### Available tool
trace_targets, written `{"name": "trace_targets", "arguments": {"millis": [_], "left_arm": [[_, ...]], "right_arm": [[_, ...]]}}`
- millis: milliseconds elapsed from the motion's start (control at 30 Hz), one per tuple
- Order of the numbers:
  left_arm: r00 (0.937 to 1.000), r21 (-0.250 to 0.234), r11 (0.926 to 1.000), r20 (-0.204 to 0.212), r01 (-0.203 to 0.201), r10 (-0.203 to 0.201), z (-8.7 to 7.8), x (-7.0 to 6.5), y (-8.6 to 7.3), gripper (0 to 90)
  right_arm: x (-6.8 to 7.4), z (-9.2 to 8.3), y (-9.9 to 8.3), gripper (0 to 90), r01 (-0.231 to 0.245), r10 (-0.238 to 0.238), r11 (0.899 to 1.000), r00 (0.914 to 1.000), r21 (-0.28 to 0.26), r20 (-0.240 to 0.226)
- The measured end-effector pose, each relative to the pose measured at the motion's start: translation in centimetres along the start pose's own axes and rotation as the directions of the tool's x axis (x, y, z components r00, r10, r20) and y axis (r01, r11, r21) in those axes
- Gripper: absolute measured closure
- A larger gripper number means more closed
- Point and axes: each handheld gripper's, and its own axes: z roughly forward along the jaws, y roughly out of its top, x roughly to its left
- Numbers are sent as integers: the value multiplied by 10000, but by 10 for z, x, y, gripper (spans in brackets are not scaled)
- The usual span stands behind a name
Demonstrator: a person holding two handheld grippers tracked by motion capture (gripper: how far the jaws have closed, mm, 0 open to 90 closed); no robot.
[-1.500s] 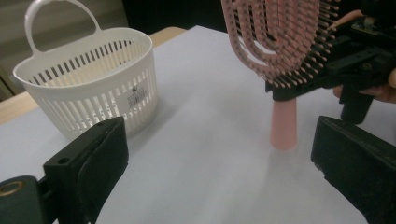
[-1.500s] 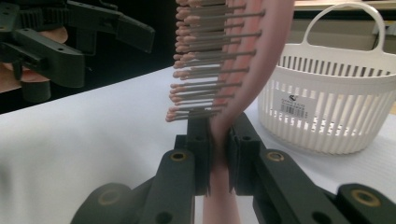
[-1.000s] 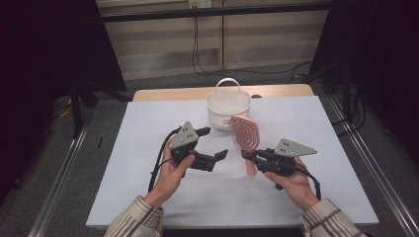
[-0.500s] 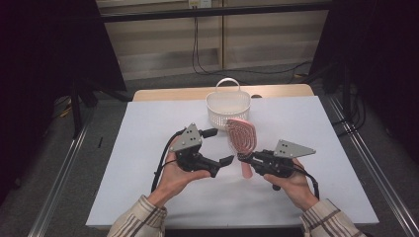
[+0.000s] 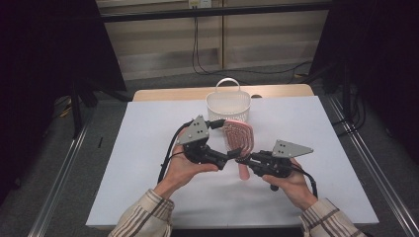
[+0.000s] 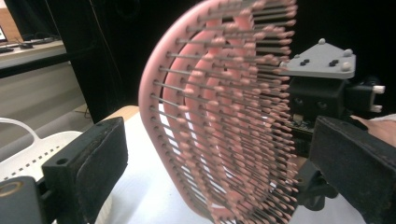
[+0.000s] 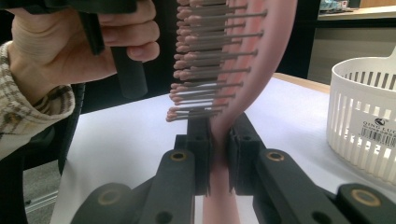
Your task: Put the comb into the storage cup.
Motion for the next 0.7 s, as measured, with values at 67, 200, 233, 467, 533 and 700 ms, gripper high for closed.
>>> {"name": "trace_targets", "arguments": {"millis": [67, 200, 233, 467, 533, 700], "left_arm": [[10000, -71, 10000, 33, 55, -55, 4, 0, -1, 46], [9990, -76, 9998, 413, 167, -164, 5, -1, -2, 69], [9988, -66, 9998, 461, 182, -179, 5, -1, -2, 69], [9978, 62, 9984, 335, 566, -568, 3, 6, -9, 60], [9971, 55, 9977, 371, 670, -672, 1, 7, -10, 74], [9945, 24, 9963, 599, 864, -864, 5, 7, -14, 66]], "right_arm": [[0, 0, 0, 815, 2, -2, 10000, 9999, -8, -119], [0, 3, -2, 815, -192, 193, 9998, 9993, 31, -317], [0, 4, -3, 815, -236, 237, 9997, 9989, 41, -394], [4, 8, -5, 815, -215, 229, 9996, 9969, 195, -751], [4, 8, -5, 815, -155, 173, 9996, 9964, 225, -836], [4, 9, -5, 815, -209, 227, 9996, 9951, 190, -964]]}}
